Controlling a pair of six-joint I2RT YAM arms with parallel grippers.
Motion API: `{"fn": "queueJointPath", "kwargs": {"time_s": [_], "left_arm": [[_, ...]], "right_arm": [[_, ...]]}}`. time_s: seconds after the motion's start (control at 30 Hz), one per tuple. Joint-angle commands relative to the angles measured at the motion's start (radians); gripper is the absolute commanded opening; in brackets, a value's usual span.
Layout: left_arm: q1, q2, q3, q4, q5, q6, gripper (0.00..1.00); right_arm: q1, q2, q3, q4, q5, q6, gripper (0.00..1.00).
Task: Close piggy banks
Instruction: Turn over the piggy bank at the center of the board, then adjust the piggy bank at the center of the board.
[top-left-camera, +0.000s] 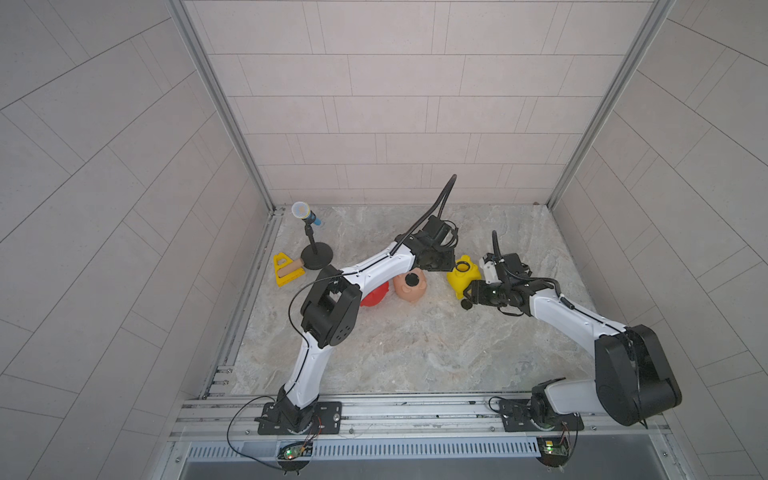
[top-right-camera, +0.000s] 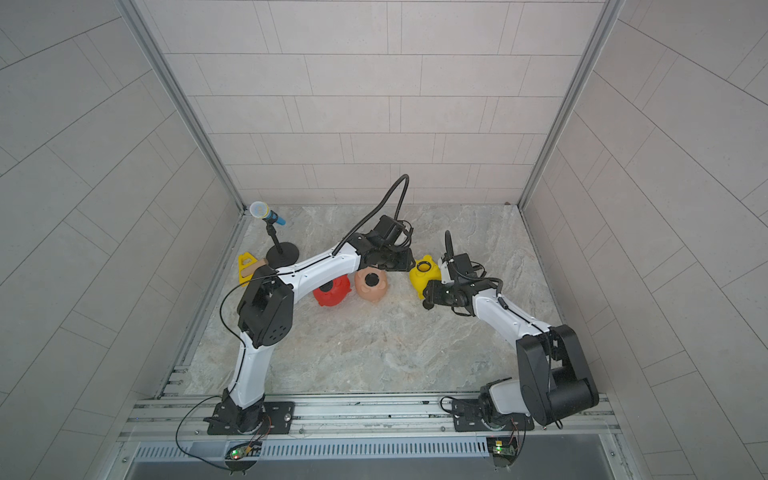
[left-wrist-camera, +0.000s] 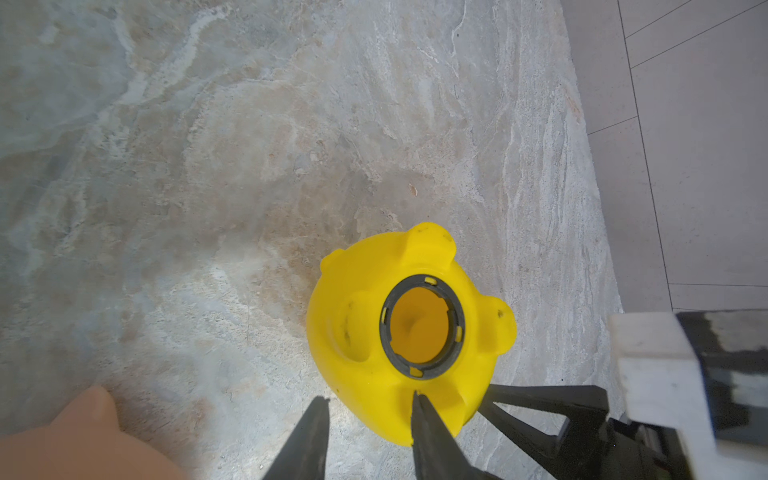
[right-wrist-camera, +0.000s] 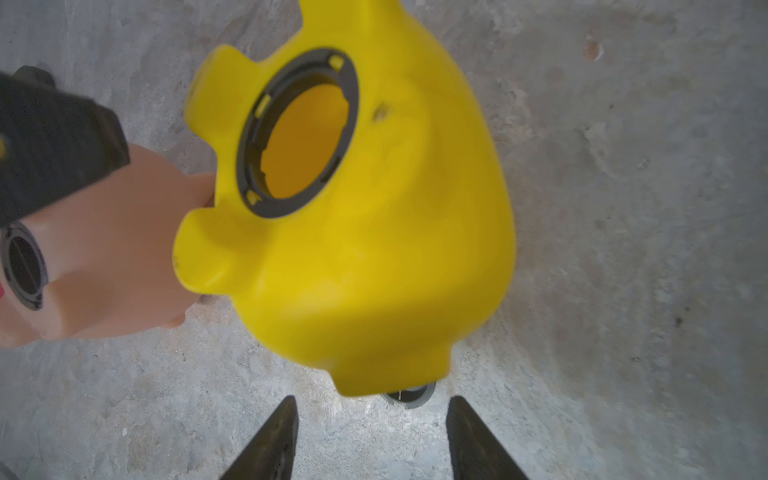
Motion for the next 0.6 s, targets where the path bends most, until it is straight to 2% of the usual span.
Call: {"fn": "queueJointPath", "kwargs": {"time_s": [0.0,0.57], "left_arm": [[0.005,-0.045,-0.015,0.023,-0.007,0.019,0.38],[0.01,-0.062,-0.039,0.026,-0.005,0.028,0.38]], "right_arm": [[0.004,0.007,0.014,-0.019,0.063,-0.015,0.58],[0.004,0.03,0.014,-0.028,0.14,-0.013,0.57]]}}
